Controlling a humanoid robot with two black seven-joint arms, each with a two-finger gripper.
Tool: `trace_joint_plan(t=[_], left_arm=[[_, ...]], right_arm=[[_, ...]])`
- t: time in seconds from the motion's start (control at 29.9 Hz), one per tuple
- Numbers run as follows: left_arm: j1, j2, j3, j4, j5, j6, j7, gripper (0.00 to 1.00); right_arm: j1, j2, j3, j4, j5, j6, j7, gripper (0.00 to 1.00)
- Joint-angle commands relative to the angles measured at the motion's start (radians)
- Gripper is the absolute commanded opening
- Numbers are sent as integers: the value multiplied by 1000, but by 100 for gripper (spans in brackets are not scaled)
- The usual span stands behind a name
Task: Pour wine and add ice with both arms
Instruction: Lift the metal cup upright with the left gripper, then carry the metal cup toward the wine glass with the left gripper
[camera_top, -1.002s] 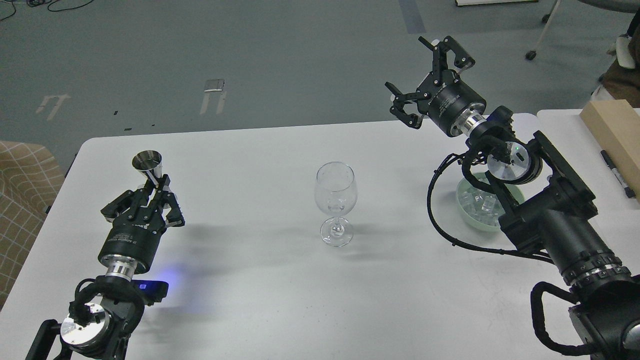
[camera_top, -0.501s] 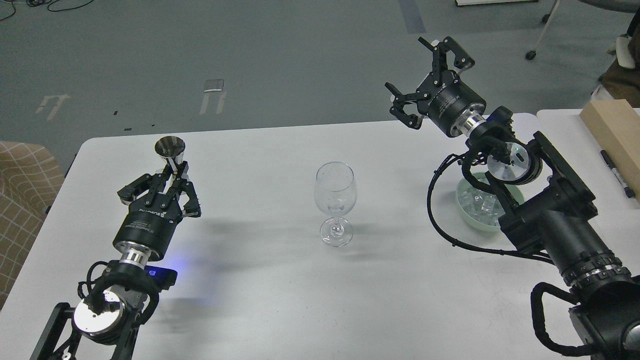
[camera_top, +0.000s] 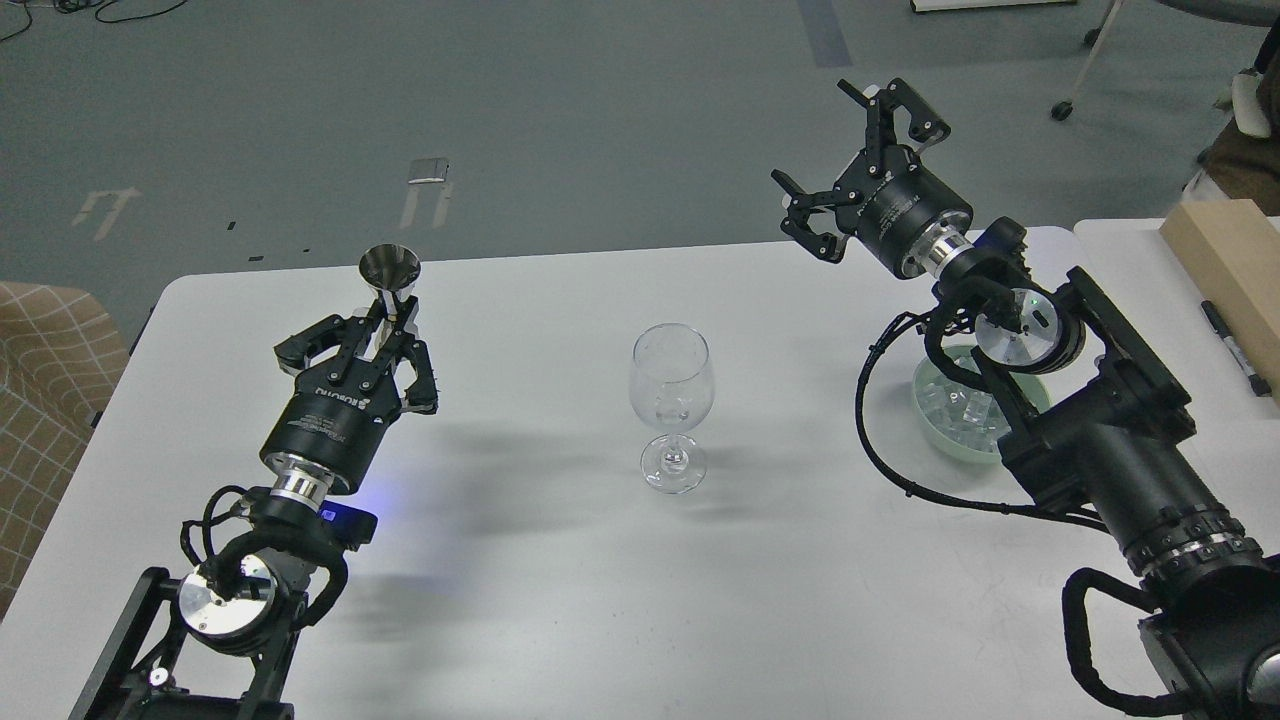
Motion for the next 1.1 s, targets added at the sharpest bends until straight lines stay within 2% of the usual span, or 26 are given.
trace_joint_plan(t=[0.0, 0.53, 0.8, 1.07], left_arm=[[-2, 0, 2, -18, 0, 3, 2, 4], [-12, 51, 53, -47, 17, 1, 3, 4], [-46, 69, 56, -47, 48, 1, 15, 4], [-115, 90, 126, -47, 49, 3, 14, 4]], right_arm=[[-3, 1, 0, 0, 0, 0, 0, 100], [-6, 0, 0, 3, 2, 0, 0, 100], [-15, 0, 0, 3, 2, 0, 0, 100], [-38, -5, 2, 9, 2, 0, 0, 100]])
